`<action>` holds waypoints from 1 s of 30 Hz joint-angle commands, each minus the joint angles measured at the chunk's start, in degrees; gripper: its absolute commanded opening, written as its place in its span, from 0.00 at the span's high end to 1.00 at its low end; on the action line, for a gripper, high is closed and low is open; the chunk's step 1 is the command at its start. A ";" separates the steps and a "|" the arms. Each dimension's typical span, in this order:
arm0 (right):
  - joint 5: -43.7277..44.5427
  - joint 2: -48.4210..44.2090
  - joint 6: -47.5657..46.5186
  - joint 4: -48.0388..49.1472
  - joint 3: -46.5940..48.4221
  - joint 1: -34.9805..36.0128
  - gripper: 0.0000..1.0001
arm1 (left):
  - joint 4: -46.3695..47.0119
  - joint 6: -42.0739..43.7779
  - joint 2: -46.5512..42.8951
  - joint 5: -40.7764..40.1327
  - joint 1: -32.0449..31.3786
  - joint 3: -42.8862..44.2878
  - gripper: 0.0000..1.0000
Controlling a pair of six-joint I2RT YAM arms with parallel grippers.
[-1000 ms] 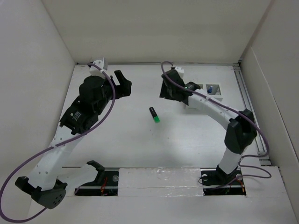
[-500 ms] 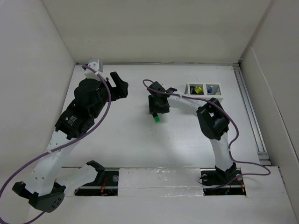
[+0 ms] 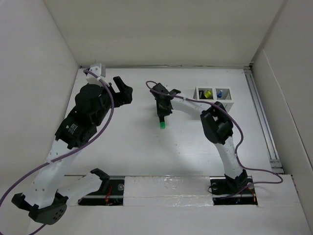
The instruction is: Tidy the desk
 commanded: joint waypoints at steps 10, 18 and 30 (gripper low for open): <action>-2.82 -16.08 3.75 0.86 3.96 -6.65 0.98 | 1.97 -0.51 0.03 0.70 0.19 0.98 0.24; 5.17 -27.25 5.07 2.71 1.95 -20.81 0.97 | 3.64 -0.86 0.91 1.93 0.19 0.81 0.24; 18.97 -27.08 5.60 2.79 -3.33 -27.15 0.98 | 4.43 -0.16 2.58 2.11 0.19 1.86 0.24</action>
